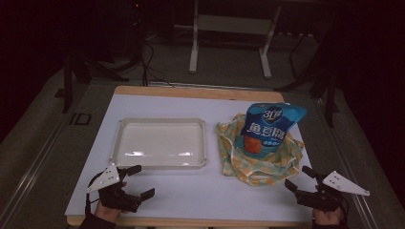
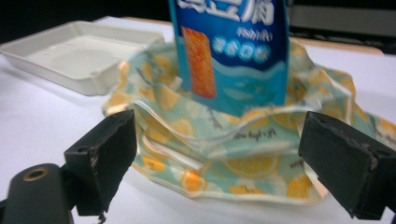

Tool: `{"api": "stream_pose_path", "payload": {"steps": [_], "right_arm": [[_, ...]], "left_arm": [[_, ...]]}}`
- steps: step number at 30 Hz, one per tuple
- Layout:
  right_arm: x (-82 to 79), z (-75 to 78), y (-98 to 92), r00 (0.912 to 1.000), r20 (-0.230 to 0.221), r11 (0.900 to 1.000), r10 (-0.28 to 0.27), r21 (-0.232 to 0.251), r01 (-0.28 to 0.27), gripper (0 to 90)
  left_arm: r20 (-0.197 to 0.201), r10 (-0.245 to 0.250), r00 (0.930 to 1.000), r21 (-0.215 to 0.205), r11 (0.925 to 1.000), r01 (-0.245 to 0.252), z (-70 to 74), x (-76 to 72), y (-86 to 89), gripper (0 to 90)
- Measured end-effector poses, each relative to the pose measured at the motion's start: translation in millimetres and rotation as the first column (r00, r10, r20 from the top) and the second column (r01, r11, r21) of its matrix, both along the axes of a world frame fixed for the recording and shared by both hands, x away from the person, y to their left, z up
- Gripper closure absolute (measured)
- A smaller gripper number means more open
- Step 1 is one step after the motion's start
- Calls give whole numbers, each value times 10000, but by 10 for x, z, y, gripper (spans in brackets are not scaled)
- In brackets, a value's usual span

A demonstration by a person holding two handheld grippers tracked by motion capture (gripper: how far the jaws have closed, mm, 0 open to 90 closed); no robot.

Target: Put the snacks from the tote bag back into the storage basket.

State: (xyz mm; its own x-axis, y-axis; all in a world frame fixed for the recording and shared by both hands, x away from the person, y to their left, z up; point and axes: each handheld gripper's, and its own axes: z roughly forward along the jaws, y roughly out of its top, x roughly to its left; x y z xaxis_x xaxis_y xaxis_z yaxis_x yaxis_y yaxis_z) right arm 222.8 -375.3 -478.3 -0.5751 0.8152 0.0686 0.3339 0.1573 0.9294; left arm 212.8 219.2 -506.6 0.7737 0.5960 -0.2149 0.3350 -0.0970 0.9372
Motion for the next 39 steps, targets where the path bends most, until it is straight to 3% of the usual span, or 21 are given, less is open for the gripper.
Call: {"api": "stream_pose_path", "payload": {"steps": [1, 4, 5, 6, 10, 15, 19, 22, 23, 24, 25, 34, 39], "right_arm": [[0, 0, 0, 10000, 0, 10000, 0, 0, 0, 113], [26, 61, -41, 9956, 160, 9956, 918, 150, -920, 108], [29, 71, -43, 9955, 246, 9958, 915, 59, -917, 108], [41, 83, -53, 9938, 241, 9940, 1089, -9, -1089, 108], [61, 128, -91, 9913, 307, 9917, 1282, -1, -1282, 108], [99, 177, -114, 9831, 250, 9833, 1816, -111, -1814, 108], [125, 226, -115, 9799, 228, 9800, 1983, -201, -1979, 109], [150, 254, -108, 9822, 97, 9818, 1877, -312, -1873, 138], [177, 284, -112, 9823, -23, 9819, 1874, -275, -1874, 136], [177, 284, -112, 9823, -23, 9819, 1874, -275, -1874, 136], [190, 310, -112, 9799, 46, 9794, 1995, -326, -1992, 133], [267, 393, -120, 9700, 144, 9696, 2428, -342, -2422, 131], [335, 436, -134, 9740, 335, 9743, 2239, -333, -2228, 121]], "left_arm": [[0, 0, 10000, 0, 10000, 0, 0, 0, 0, 9], [-55, -423, 9991, 297, 9987, 425, 49, 33, -91, 9], [-55, -423, 9991, 297, 9987, 425, 49, 33, -91, 9], [-99, -779, 9969, 264, 9966, 782, 82, 50, -152, 9], [-59, -1038, 9946, 273, 9942, 1039, 126, 72, -217, 8], [14, -1227, 9924, -164, 9923, 1227, 202, 145, -278, 8], [57, -1318, 9913, -345, 9907, 1319, 262, 213, -324, 8], [44, -1420, 9899, -367, 9892, 1421, 289, 246, -350, 9], [-61, -1761, 9844, -540, 9830, 1755, 315, 292, -377, 8], [-61, -1761, 9844, -540, 9830, 1755, 315, 292, -377, 9], [-266, -1763, 9840, -454, 9835, 1750, 344, 351, -428, 9], [-94, -2190, 9757, -251, 9755, 2187, 432, 497, -585, 9], [85, -2286, 9735, 27, 9735, 2286, 485, 602, -728, 9]]}}
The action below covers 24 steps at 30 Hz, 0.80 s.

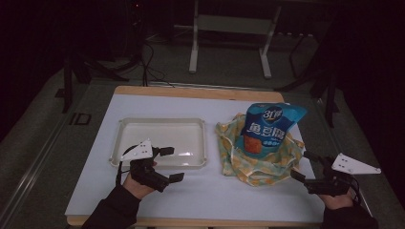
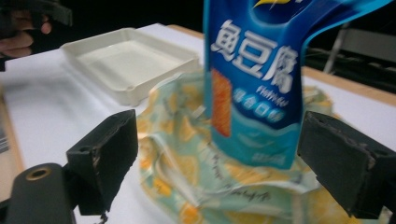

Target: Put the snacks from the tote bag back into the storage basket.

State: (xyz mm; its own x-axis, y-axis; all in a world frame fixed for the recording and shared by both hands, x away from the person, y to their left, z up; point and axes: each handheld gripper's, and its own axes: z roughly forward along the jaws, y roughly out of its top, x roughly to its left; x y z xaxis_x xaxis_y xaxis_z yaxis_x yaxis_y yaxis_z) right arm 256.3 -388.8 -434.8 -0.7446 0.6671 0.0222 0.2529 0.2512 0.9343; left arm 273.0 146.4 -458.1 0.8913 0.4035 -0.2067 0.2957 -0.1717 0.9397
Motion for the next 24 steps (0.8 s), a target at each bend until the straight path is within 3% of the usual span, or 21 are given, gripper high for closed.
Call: {"api": "stream_pose_path", "payload": {"steps": [4, 8, 18, 24], "right_arm": [[59, 47, 1, 9999, 83, 9999, -89, -84, 89, 122], [116, 72, -5, 9996, 198, 9997, -215, -91, 216, 125], [286, 61, -44, 9988, -26, 9987, -489, -159, 488, 134], [355, 56, -58, 9986, -103, 9987, -515, -5, 515, 135]], "left_arm": [[276, -23, 9996, 267, 9996, 16, 29, 90, -129, 9], [263, -142, 9996, 221, 9997, 136, 44, 167, -219, 9], [448, -442, 9980, 130, 9990, 436, 168, 420, -526, 9], [429, -719, 9965, 313, 9970, 706, 201, 599, -717, 9]]}}
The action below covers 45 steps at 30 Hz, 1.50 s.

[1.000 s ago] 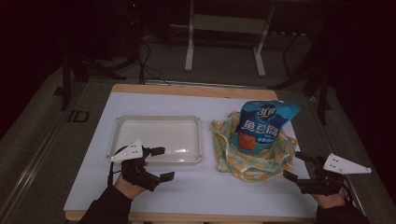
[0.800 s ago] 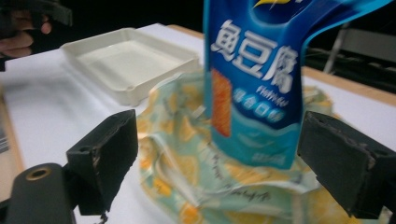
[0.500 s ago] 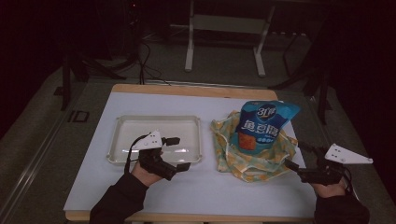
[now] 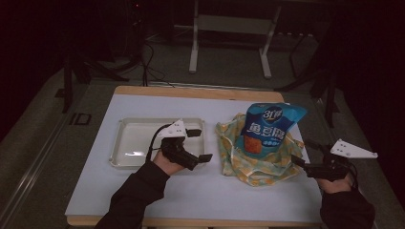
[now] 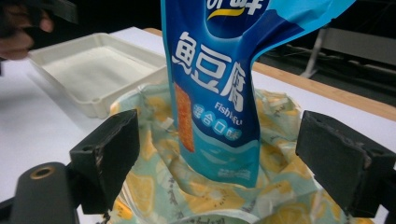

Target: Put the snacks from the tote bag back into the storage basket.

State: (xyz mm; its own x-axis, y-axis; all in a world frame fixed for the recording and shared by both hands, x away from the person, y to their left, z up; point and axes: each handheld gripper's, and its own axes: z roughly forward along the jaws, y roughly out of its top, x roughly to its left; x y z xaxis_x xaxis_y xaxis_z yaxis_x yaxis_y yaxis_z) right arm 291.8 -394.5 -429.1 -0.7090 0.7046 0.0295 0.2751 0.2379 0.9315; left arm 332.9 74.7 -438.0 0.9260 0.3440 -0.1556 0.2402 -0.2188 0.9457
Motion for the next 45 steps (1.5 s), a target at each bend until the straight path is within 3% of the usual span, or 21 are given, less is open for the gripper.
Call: {"api": "stream_pose_path", "payload": {"steps": [9, 14, 20, 27, 29, 32, 33, 37, 38, 41, 45], "right_arm": [[140, 21, 15, 10000, -70, 9998, -4, -174, 2, 145], [212, 23, 31, 9999, -87, 9998, 121, -166, -123, 164], [314, 11, 69, 9997, -226, 9998, 61, -194, -66, 181], [414, -12, 116, 10000, -86, 10000, 3, -69, -4, 253], [444, -31, 144, 10000, -4, 9999, 62, -115, -62, 288], [468, -45, 168, 10000, 17, 9999, 97, -104, -96, 310], [489, -57, 192, 9999, 62, 9999, 84, -139, -83, 334], [512, -71, 218, 9999, 138, 9996, 31, -281, -27, 379], [531, -80, 240, 9999, 134, 9994, -109, -325, 113, 417], [543, -87, 273, 9991, 238, 9980, -345, -519, 357, 473], [560, -101, 322, 9980, 273, 9967, -569, -567, 584, 567]], "left_arm": [[61, -192, 9998, 78, 9998, 191, 39, 246, -310, 16], [10, -360, 9994, 342, 9988, 359, 26, 353, -488, 16], [-250, -288, 9993, 246, 9993, 294, -12, 480, -673, 17], [-414, -299, 9987, 115, 9995, 304, -59, 599, -927, 64], [-368, -247, 9990, 173, 9995, 253, -68, 612, -986, 135], [-249, -138, 9996, 331, 9993, 147, -88, 629, -1078, 156], [-189, -110, 9998, 471, 9988, 118, -92, 632, -1103, 209], [-64, 105, 9999, 625, 9980, -100, -112, 651, -1173, 247], [-58, 227, 9997, 677, 9975, -223, -116, 660, -1184, 331], [28, 755, 9971, 819, 9938, -754, -141, 682, -1225, 409], [139, 894, 9959, 853, 9923, -903, -167, 695, -1261, 510]]}}
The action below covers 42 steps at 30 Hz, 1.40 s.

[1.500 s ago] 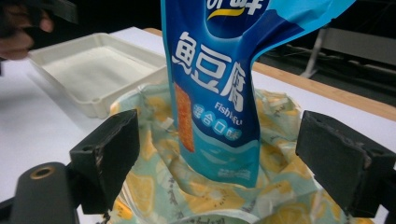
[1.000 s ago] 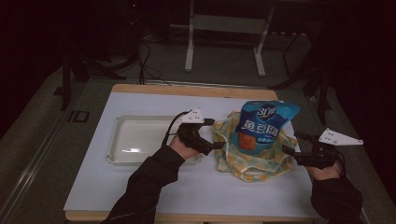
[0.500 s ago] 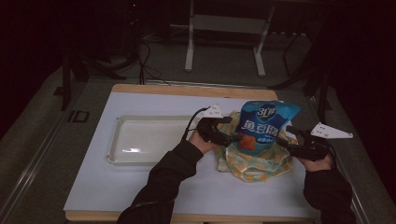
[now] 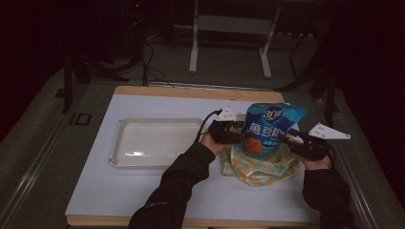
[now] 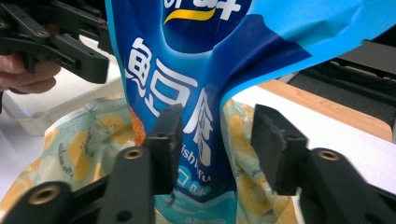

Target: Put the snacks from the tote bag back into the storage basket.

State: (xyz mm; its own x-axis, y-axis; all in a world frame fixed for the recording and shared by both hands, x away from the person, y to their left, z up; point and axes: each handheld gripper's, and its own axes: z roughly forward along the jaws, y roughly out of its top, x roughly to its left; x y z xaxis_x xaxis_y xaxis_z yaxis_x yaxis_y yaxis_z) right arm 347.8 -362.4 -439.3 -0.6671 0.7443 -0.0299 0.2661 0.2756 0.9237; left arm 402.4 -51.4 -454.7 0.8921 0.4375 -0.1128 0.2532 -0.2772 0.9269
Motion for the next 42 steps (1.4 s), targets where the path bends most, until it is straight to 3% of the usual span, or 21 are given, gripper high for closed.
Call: {"api": "stream_pose_path", "payload": {"steps": [4, 8, 13, 16, 20, 28, 37, 42], "right_arm": [[9, -16, 39, 9997, 32, 9996, -237, -163, 237, 645], [14, -23, 60, 9995, 62, 9993, -298, -203, 299, 680], [17, -37, 109, 9988, 37, 9985, -493, -229, 493, 763], [18, -18, 137, 9987, 43, 9982, -507, -315, 508, 839], [17, 2, 172, 9985, 23, 9977, -550, -405, 551, 872], [12, 13, 191, 9969, -102, 9963, -778, -385, 774, 891], [-25, 106, 168, 9967, -43, 9962, -807, -322, 805, 893], [-55, 190, 165, 9964, 103, 9958, -846, -336, 849, 894]], "left_arm": [[119, 66, 9999, 94, 9999, -67, -13, 1, -23, 622], [149, 190, 9997, -87, 9998, -189, -14, 8, -47, 635], [419, 412, 9983, 108, 9991, -416, -1, -1, -92, 720], [369, 479, 9982, 82, 9988, -482, 3, 4, -107, 758], [338, 588, 9977, 114, 9982, -592, 9, -5, -125, 809], [328, 801, 9962, 463, 9956, -816, 68, -41, -179, 872], [192, 748, 9970, 396, 9964, -755, 178, -64, -199, 882], [325, 788, 9964, 415, 9959, -802, 280, -85, -214, 883]]}}
